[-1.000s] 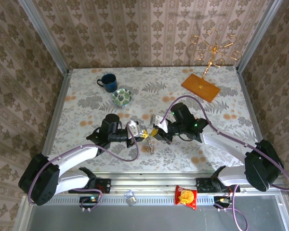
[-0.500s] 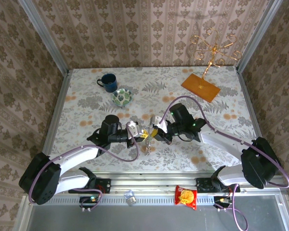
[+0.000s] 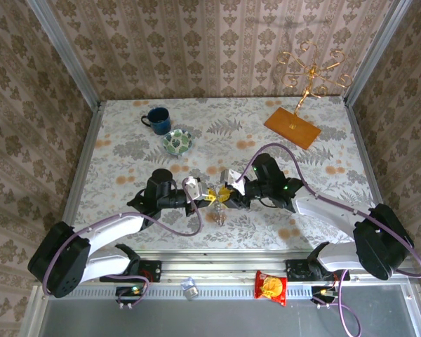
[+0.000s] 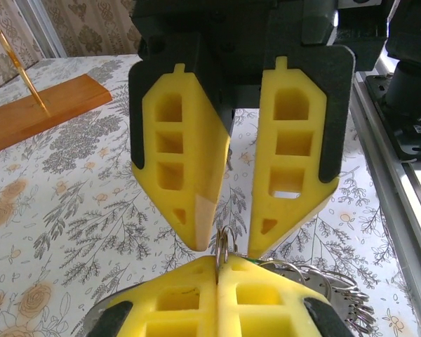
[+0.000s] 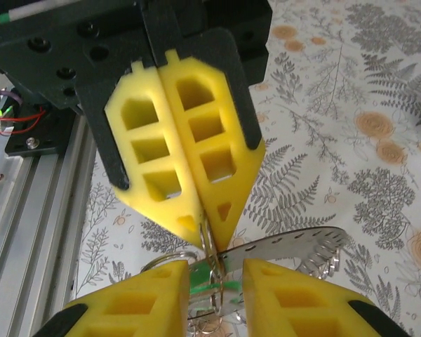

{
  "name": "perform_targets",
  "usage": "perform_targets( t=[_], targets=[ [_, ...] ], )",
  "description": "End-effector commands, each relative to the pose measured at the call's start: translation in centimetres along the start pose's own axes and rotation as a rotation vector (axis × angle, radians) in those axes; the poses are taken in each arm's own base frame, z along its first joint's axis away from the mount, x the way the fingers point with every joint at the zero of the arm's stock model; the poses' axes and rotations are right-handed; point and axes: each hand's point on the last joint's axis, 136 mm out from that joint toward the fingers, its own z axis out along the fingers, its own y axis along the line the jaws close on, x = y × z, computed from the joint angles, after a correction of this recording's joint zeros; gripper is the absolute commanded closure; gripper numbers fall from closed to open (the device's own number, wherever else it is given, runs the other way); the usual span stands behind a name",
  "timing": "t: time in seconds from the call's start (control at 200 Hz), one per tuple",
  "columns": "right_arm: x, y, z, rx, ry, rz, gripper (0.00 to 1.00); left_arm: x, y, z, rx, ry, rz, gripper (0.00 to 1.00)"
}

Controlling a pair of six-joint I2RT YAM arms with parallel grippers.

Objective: Put the keys on the keyring

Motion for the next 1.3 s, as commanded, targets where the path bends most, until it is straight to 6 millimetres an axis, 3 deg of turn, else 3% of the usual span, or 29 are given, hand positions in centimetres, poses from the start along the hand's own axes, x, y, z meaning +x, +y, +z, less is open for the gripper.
perform_targets(
  t=[0.0, 0.115, 0.235, 0.295, 0.35, 0.445, 0.625, 0.97, 1.15, 1.25, 1.295],
  targets=[
    [-0.4, -0.1, 0.2, -0.01, -0.026, -0.005, 0.74, -0.9, -0.4, 0.0, 0.023, -0.045, 0.011, 1.0],
    [-0.6, -0.3, 0.4, -0.016, -0.026, -0.003, 0.81, -0.9, -0.4, 0.1, 0.025, -0.049, 0.008, 1.0],
    [-1.0, -0.3, 0.4, -0.023, -0.035, -0.012, 1.0, -1.0, -0.3, 0.1, 0.023, -0.05, 0.008, 1.0],
    [-1.1, -0.2, 0.3, -0.026, -0.03, -0.02, 1.0, -0.7, 0.0, 0.2, 0.007, -0.035, 0.003, 1.0],
    [-1.0, -0.1, 0.1, -0.028, -0.016, -0.029, 1.0, -0.3, 0.3, 0.1, -0.008, -0.008, 0.004, 0.9],
    [-0.5, 0.1, 0.0, -0.033, 0.046, -0.062, 1.0, 0.0, 0.4, 0.0, -0.014, 0.031, 0.022, 0.84],
    [0.5, 0.6, -0.4, -0.054, 0.18, -0.124, 1.0, 0.7, -0.1, 0.1, 0.017, 0.131, 0.07, 0.83],
    [0.5, 0.8, 0.2, -0.074, 0.287, -0.203, 1.0, -0.9, -0.1, 0.1, 0.032, 0.098, 0.094, 0.79],
    [-0.3, 1.4, 0.9, -0.097, 0.268, -0.202, 1.0, -1.0, 0.1, 0.4, 0.036, 0.094, 0.092, 0.83],
    [-0.6, 1.5, 0.7, -0.087, 0.241, -0.183, 1.0, -1.0, 0.0, 0.4, 0.041, 0.091, 0.091, 0.96],
    [-0.4, 1.4, 0.6, -0.075, 0.227, -0.169, 0.93, -0.9, -0.1, 0.4, 0.045, 0.09, 0.091, 1.0]
  ],
)
